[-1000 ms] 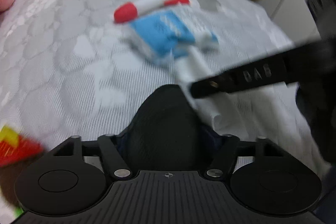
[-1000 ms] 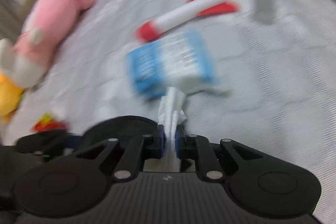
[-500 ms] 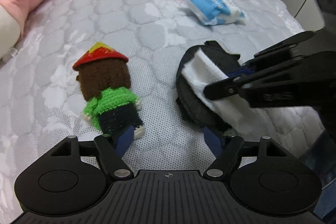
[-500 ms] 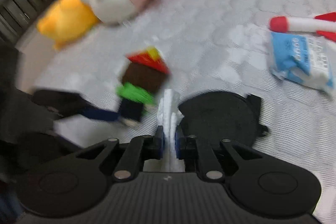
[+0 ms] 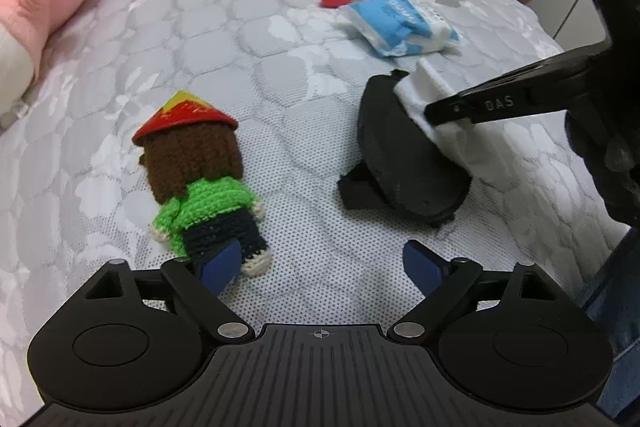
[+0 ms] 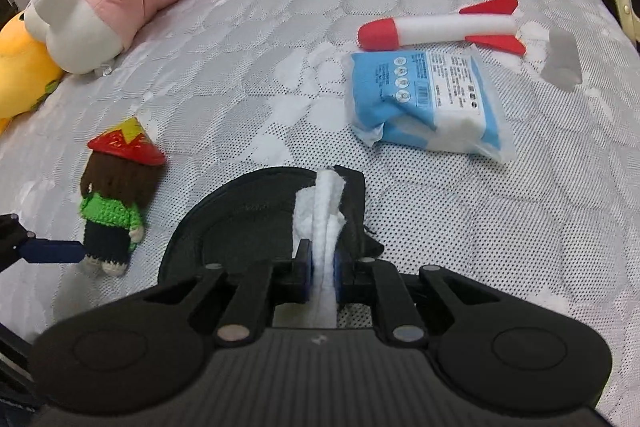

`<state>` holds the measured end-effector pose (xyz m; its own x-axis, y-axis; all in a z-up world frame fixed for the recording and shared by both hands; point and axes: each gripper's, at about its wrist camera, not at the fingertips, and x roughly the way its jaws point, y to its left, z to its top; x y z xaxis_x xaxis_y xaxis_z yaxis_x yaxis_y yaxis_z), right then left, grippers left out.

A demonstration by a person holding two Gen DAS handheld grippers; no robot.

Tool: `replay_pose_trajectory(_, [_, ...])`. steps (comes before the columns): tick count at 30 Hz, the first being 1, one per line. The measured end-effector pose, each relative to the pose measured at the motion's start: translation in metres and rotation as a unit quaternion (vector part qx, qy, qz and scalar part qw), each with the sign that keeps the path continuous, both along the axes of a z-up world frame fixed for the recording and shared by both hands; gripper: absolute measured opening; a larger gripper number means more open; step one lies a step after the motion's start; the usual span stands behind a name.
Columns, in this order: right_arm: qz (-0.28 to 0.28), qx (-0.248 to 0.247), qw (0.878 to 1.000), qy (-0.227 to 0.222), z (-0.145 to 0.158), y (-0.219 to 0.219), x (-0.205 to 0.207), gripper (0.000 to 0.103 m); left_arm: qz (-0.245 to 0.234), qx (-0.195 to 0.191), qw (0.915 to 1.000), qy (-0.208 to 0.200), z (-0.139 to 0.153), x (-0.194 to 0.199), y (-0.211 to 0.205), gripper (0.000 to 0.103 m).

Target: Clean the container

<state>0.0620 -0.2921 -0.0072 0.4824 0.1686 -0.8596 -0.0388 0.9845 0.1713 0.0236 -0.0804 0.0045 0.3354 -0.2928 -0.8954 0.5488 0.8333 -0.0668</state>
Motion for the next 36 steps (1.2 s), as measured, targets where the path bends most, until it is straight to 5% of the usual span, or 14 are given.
replay_pose_trajectory(3, [-0.007, -0.027, 0.999, -0.023, 0.002, 0.000, 0.001, 0.012, 0.018, -0.009, 0.9998, 0.002, -0.001, 0.007, 0.007, 0.093])
replay_pose_trajectory(8, [-0.042, 0.043, 0.998, -0.018, 0.003, -0.022, 0.007, 0.012, 0.083, -0.043, 0.9956, -0.007, 0.005, 0.033, 0.030, 0.094])
replay_pose_trajectory(16, [-0.024, 0.047, 0.998, -0.025, 0.004, -0.016, 0.007, 0.012, 0.139, 0.023, 0.9900, -0.009, -0.036, 0.093, 0.030, 0.093])
replay_pose_trajectory(20, [-0.020, 0.047, 0.998, -0.031, 0.008, -0.012, 0.003, 0.012, 0.163, -0.019, 0.9859, 0.033, -0.039, 0.096, 0.037, 0.075])
replay_pose_trajectory(22, [-0.010, 0.059, 0.997, -0.040, 0.014, -0.008, -0.003, 0.012, 0.193, -0.096, 0.9733, 0.078, -0.033, 0.094, 0.051, 0.068])
replay_pose_trajectory(25, [0.030, 0.116, 0.992, -0.045, 0.026, 0.008, -0.011, 0.012, 0.245, -0.199, 0.9383, 0.142, -0.035, 0.091, 0.075, 0.058])
replay_pose_trajectory(29, [0.089, 0.172, 0.981, -0.018, 0.024, 0.049, -0.025, 0.012, 0.285, -0.242, 0.9107, 0.175, -0.040, 0.085, 0.093, 0.054])
replay_pose_trajectory(32, [0.129, 0.176, 0.976, -0.005, 0.014, 0.091, -0.024, 0.012, 0.290, -0.238, 0.9100, 0.177, -0.040, 0.079, 0.094, 0.055])
replay_pose_trajectory(36, [0.137, 0.141, 0.980, 0.020, -0.011, 0.119, -0.013, 0.016, 0.295, -0.219, 0.9138, 0.174, -0.042, 0.076, 0.099, 0.071])
